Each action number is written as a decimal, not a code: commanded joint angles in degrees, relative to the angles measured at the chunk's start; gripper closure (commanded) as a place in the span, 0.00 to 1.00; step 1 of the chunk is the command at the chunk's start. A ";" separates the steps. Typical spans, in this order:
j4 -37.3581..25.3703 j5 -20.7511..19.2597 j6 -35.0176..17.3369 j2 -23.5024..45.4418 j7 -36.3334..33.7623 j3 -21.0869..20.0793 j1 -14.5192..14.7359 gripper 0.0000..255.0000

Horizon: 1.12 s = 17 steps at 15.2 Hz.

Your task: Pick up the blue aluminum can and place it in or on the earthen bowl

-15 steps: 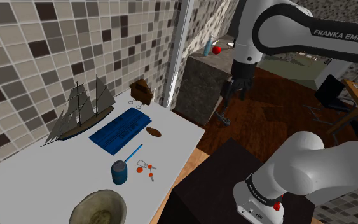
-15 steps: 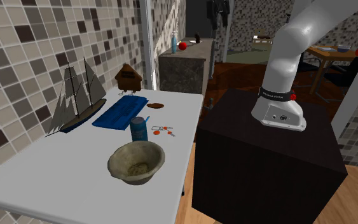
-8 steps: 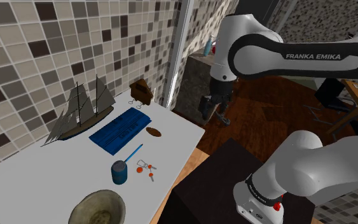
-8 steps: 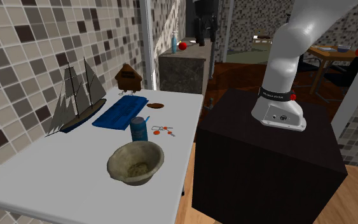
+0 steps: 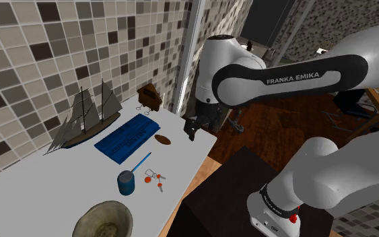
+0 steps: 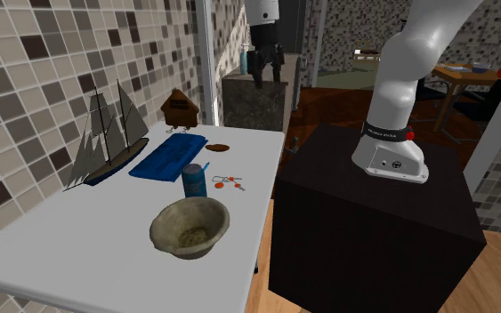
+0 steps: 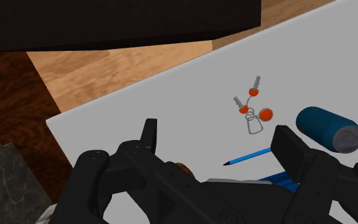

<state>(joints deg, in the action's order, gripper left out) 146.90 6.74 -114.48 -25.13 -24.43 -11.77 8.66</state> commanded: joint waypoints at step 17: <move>-16.30 -12.45 -25.38 37.30 -22.96 -9.97 6.19 0.00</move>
<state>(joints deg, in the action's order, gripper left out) 132.15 -4.34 -139.22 10.15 -45.78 -21.72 14.15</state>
